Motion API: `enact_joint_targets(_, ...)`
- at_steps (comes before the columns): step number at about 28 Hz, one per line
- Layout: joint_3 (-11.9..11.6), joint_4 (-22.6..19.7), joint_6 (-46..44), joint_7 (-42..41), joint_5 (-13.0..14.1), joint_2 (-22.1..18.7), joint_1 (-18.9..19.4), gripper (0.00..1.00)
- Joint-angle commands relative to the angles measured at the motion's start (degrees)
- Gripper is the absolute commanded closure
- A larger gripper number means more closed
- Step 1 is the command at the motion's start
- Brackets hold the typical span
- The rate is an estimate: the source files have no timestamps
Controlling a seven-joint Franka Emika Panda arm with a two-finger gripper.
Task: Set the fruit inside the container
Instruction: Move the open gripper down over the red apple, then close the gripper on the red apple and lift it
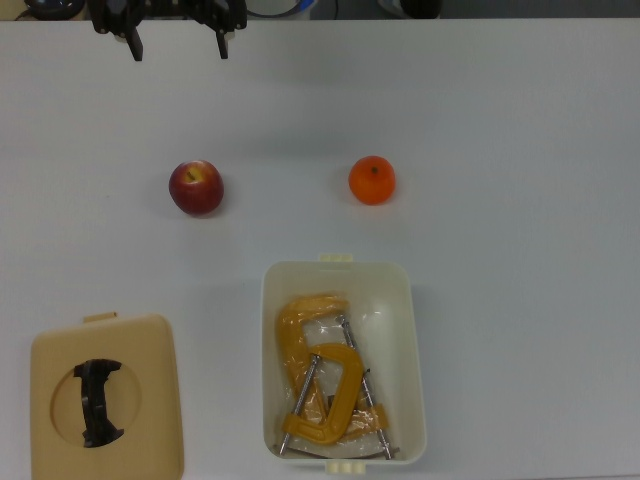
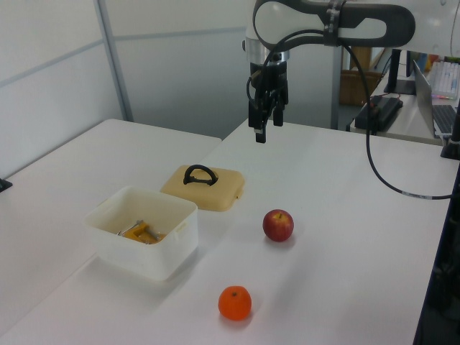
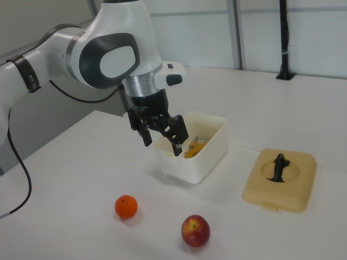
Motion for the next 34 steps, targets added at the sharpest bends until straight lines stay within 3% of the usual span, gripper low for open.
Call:
enact_joint_targets(1,-0.2,-4.7,4.4,0.9,0.2,-0.9,-0.2,0.00)
enact_joint_targets(6,-0.2,-9.0,10.0,1.0,0.0,-0.9,-0.1,0.00)
enact_joint_targets(8,-0.1,-12.9,14.0,1.4,-1.3,-0.9,0.2,0.00)
enact_joint_targets(11,0.4,-16.7,18.2,2.7,-3.6,-0.9,0.4,0.00)
enact_joint_targets(16,1.1,-25.3,26.9,8.6,-10.7,-0.6,2.5,0.00)
enact_joint_targets(18,1.2,-27.2,29.0,9.7,-12.1,-0.5,2.8,0.00)
enact_joint_targets(24,1.2,-30.6,32.3,10.5,-14.5,0.3,3.0,0.00)
enact_joint_targets(34,1.1,-30.8,36.6,10.5,-18.5,4.5,1.5,0.00)
